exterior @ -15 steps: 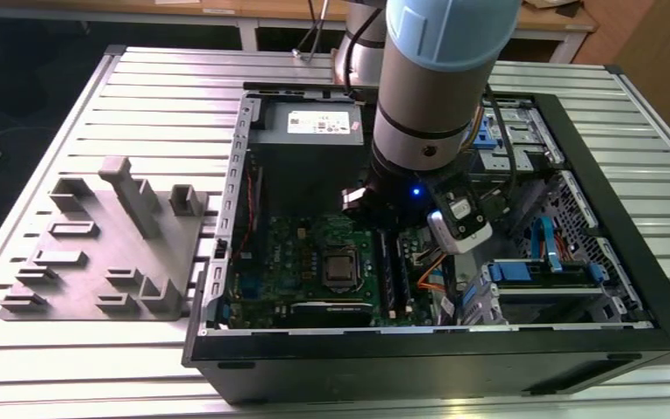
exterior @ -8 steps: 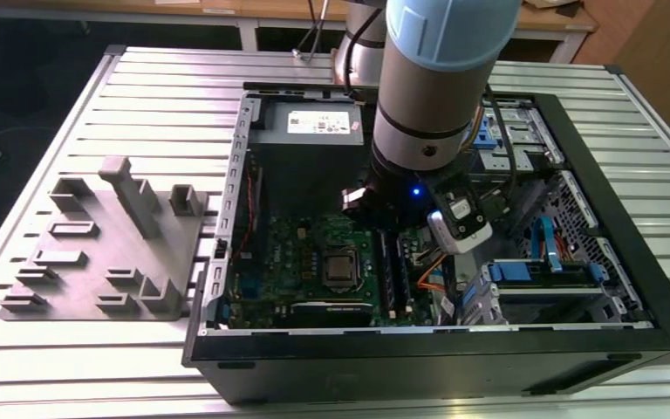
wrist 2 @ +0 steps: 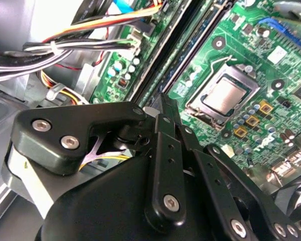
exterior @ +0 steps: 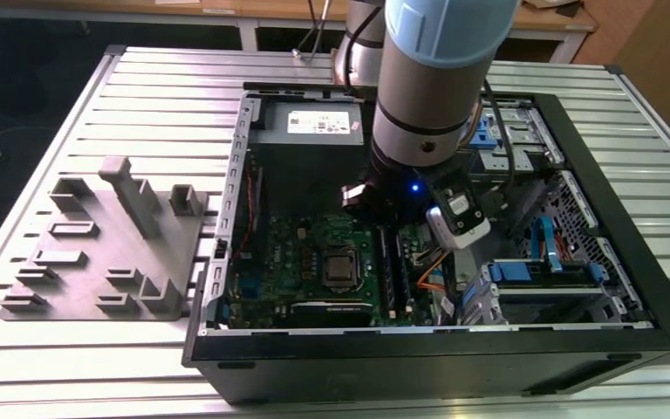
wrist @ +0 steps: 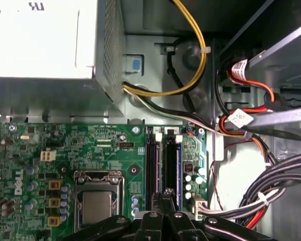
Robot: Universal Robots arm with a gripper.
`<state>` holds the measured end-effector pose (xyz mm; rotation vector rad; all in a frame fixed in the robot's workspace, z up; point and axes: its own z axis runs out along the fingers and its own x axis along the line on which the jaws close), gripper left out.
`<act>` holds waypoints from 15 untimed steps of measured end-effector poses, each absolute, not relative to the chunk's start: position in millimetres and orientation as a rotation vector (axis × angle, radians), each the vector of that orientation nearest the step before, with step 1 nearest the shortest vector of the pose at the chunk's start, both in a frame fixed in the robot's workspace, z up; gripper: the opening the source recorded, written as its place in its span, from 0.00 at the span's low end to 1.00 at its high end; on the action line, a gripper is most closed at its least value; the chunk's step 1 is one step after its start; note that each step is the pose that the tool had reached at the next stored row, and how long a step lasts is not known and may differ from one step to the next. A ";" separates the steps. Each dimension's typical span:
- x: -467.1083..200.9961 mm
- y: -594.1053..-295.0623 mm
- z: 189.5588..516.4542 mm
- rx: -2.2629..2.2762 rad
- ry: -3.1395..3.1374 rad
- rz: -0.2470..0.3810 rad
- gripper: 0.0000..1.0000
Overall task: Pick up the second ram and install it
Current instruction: 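Press down the second ram until it locks into place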
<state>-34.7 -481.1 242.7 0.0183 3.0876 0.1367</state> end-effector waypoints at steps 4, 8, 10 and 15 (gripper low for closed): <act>-34.7 -475.4 242.4 0.018 3.088 0.139 0.07; -34.7 -469.4 241.7 0.018 3.087 0.143 0.07; -34.6 -465.8 241.2 0.018 3.087 0.144 0.07; -34.7 -457.4 239.2 0.018 3.087 0.145 0.07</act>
